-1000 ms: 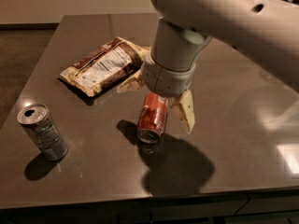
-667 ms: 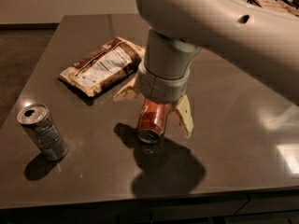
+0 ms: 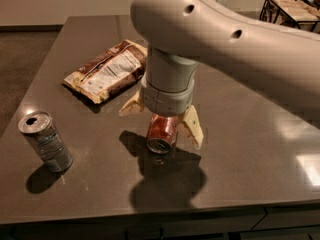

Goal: Place coke can upright

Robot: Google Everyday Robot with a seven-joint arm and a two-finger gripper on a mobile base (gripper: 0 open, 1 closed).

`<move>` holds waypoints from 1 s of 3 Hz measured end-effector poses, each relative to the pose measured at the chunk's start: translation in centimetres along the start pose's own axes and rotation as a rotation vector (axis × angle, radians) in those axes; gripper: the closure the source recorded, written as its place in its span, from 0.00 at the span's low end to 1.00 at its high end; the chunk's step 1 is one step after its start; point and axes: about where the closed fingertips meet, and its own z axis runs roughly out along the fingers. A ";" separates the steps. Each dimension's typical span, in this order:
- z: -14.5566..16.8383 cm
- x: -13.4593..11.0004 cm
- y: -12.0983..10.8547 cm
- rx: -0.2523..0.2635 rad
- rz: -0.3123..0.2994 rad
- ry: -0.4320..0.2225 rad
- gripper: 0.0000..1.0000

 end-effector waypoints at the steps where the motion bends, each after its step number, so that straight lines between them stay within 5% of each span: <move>1: 0.8 -0.1 0.0 -0.022 -0.021 -0.002 0.17; 3: 0.9 0.1 -0.3 -0.014 -0.003 -0.019 0.64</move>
Offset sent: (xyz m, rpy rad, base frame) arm -0.0018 0.0034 -0.0184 -0.0453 0.0379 0.0557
